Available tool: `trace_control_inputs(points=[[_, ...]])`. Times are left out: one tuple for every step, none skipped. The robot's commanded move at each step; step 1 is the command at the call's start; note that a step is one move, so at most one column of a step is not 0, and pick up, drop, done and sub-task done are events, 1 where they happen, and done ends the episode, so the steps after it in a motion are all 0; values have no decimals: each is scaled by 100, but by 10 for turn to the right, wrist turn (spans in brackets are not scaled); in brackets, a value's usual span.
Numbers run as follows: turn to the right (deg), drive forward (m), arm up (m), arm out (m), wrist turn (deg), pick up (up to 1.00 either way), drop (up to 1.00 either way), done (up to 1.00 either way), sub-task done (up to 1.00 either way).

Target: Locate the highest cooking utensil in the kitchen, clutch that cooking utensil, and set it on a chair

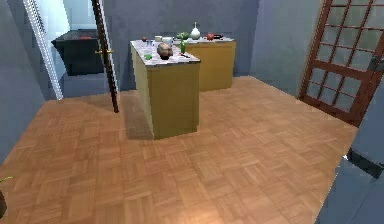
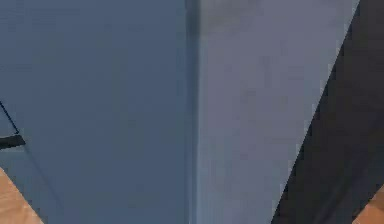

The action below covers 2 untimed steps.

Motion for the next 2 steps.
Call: trace_control_inputs(points=[[-150,0,0,0,0,0,0,0,0],[-30,0,0,0,0,0,0,0,0]])
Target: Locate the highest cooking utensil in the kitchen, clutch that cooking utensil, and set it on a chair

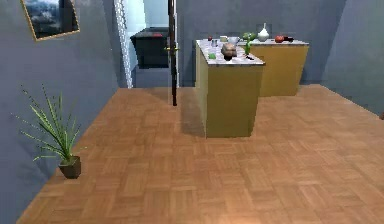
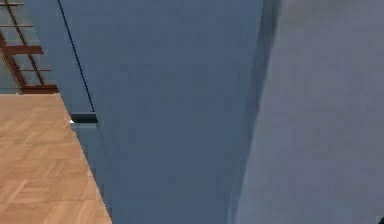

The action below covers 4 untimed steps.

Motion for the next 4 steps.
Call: trace_control_inputs(points=[[0,5,0,0,0,0,0,0,0],[270,0,0,0,0,0,0,0,0],[30,0,0,0,0,0,0,0,0],[-300,0,0,0,0,0,0,0,0]])
